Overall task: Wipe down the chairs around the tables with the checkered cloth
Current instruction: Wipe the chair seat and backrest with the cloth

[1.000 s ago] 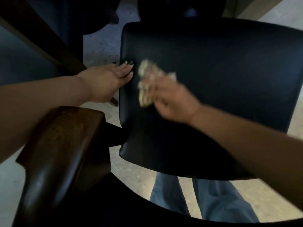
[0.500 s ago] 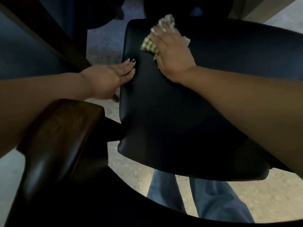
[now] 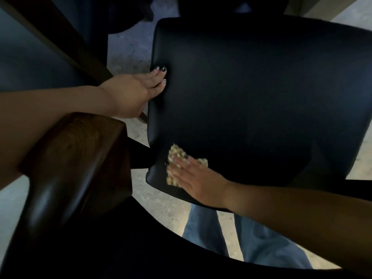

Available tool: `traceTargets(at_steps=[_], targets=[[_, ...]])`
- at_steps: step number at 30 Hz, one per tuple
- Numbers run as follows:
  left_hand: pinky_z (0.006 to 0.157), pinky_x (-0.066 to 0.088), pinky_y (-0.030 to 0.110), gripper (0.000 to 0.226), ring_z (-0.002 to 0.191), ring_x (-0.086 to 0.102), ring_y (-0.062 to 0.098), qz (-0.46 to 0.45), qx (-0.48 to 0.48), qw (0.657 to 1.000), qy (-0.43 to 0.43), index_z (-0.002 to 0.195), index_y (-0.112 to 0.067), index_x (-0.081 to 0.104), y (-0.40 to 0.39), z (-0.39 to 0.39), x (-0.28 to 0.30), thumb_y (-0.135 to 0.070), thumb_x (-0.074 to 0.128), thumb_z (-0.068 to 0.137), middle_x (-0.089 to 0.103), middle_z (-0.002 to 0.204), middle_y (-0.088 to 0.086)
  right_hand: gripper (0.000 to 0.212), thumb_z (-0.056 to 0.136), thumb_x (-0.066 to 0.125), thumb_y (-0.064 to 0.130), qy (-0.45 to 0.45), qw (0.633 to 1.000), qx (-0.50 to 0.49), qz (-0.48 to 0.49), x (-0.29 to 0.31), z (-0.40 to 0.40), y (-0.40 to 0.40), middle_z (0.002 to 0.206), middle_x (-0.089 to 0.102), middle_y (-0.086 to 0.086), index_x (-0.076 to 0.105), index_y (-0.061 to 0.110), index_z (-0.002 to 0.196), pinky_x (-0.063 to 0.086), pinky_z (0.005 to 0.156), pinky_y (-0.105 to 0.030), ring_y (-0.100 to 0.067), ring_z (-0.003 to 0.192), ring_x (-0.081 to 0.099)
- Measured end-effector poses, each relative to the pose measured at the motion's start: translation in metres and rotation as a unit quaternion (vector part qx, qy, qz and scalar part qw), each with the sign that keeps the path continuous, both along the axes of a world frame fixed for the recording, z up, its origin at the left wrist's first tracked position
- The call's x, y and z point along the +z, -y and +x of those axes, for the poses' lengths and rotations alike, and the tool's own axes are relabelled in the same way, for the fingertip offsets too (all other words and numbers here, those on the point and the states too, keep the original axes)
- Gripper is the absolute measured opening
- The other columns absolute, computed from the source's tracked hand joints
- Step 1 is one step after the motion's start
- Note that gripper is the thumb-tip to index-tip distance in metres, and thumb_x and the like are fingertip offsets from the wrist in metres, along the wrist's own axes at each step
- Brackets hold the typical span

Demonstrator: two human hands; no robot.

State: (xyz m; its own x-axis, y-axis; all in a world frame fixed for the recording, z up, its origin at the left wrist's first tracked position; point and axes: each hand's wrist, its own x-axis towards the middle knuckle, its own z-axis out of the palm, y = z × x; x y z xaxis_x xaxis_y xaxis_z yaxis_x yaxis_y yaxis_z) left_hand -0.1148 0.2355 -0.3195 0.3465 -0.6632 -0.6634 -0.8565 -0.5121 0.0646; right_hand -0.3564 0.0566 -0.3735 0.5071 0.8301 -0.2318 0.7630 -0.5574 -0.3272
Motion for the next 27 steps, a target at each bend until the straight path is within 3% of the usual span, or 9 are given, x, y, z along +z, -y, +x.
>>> traceTargets(at_steps=[3, 5, 8, 10, 12, 15, 18, 22, 27], targets=[[0.12, 0.01, 0.03, 0.071, 0.148, -0.007, 0.015, -0.003, 0.017, 1.0, -0.008, 0.154, -0.01, 0.007, -0.002, 0.0, -0.001, -0.01, 0.044, 0.092, -0.009, 0.161, 0.006, 0.056, 0.094, 0.014, 0.009, 0.007, 0.998, 0.067, -0.005, 0.008, -0.025, 0.008, 0.156, 0.026, -0.012, 0.03, 0.007, 0.148, 0.011, 0.115, -0.046, -0.034, 0.144, 0.018], [0.117, 0.004, 0.026, 0.072, 0.145, -0.012, 0.011, -0.007, 0.032, 0.999, -0.017, 0.154, -0.01, 0.006, -0.003, -0.001, -0.003, -0.008, 0.044, 0.092, -0.011, 0.161, 0.005, 0.052, 0.095, 0.025, 0.007, -0.028, 0.998, 0.026, 0.044, 0.012, -0.013, 0.014, 0.154, 0.03, -0.01, 0.035, 0.009, 0.146, 0.011, 0.117, -0.041, -0.03, 0.144, 0.019], [0.115, -0.001, 0.023, 0.072, 0.147, -0.009, 0.015, -0.026, 0.037, 0.999, -0.02, 0.153, -0.007, 0.008, -0.004, -0.003, -0.007, -0.004, 0.044, 0.091, -0.008, 0.161, 0.009, 0.05, 0.091, 0.043, -0.002, -0.143, 0.955, -0.225, 0.129, 0.02, 0.047, 0.024, 0.149, 0.034, -0.023, 0.04, 0.0, 0.141, 0.02, 0.115, -0.046, -0.04, 0.14, 0.025], [0.116, -0.001, 0.023, 0.071, 0.148, -0.008, 0.016, -0.041, 0.045, 0.998, -0.022, 0.153, -0.006, 0.01, -0.005, -0.004, -0.008, -0.002, 0.045, 0.091, -0.007, 0.161, 0.01, 0.054, 0.088, 0.042, -0.003, -0.08, 0.912, -0.38, 0.135, 0.019, 0.105, 0.043, 0.148, 0.032, -0.029, 0.037, -0.006, 0.141, 0.021, 0.114, -0.049, -0.044, 0.139, 0.025], [0.115, -0.003, 0.021, 0.071, 0.148, -0.009, 0.016, -0.046, 0.056, 0.997, -0.026, 0.152, -0.006, 0.009, -0.006, -0.005, -0.009, -0.001, 0.045, 0.091, -0.007, 0.161, 0.009, 0.057, 0.087, 0.037, 0.005, -0.02, 0.895, -0.436, 0.096, 0.018, 0.168, 0.066, 0.151, 0.024, -0.03, 0.031, -0.007, 0.143, 0.009, 0.118, -0.05, -0.046, 0.142, 0.017], [0.113, -0.007, 0.019, 0.071, 0.148, -0.01, 0.017, -0.038, 0.065, 0.997, -0.034, 0.153, -0.007, 0.006, -0.004, -0.004, -0.008, -0.001, 0.044, 0.093, -0.01, 0.161, 0.009, 0.057, 0.091, 0.034, 0.017, 0.024, 0.866, -0.498, 0.047, 0.007, 0.232, 0.087, 0.154, 0.025, -0.018, 0.032, 0.003, 0.146, 0.001, 0.119, -0.043, -0.033, 0.145, 0.014], [0.117, -0.005, 0.024, 0.074, 0.148, -0.015, 0.019, -0.026, 0.075, 0.996, -0.032, 0.153, -0.008, 0.001, -0.001, -0.009, -0.008, -0.003, 0.046, 0.093, -0.015, 0.161, 0.009, 0.057, 0.092, 0.036, 0.013, 0.061, 0.872, -0.485, 0.02, -0.003, 0.229, 0.081, 0.155, 0.026, -0.015, 0.03, 0.002, 0.147, 0.001, 0.119, -0.046, -0.032, 0.146, 0.014], [0.121, 0.007, 0.033, 0.083, 0.147, -0.019, 0.025, -0.04, 0.137, 0.99, -0.01, 0.151, -0.006, -0.009, -0.002, -0.036, -0.013, 0.004, 0.046, 0.091, -0.023, 0.158, 0.013, 0.056, 0.083, 0.047, -0.002, 0.049, 0.917, -0.383, 0.103, -0.001, 0.163, 0.066, 0.145, 0.033, -0.032, 0.037, -0.012, 0.138, 0.013, 0.114, -0.059, -0.05, 0.137, 0.024], [0.12, 0.009, 0.043, 0.09, 0.146, -0.022, 0.031, -0.049, 0.138, 0.989, 0.023, 0.147, -0.003, -0.02, -0.005, -0.051, -0.023, 0.001, 0.046, 0.087, -0.026, 0.156, 0.017, 0.056, 0.086, 0.027, 0.008, -0.077, 0.963, -0.241, 0.096, -0.002, 0.053, 0.027, 0.145, 0.038, -0.027, 0.042, -0.008, 0.138, 0.017, 0.115, -0.056, -0.046, 0.137, 0.028]])
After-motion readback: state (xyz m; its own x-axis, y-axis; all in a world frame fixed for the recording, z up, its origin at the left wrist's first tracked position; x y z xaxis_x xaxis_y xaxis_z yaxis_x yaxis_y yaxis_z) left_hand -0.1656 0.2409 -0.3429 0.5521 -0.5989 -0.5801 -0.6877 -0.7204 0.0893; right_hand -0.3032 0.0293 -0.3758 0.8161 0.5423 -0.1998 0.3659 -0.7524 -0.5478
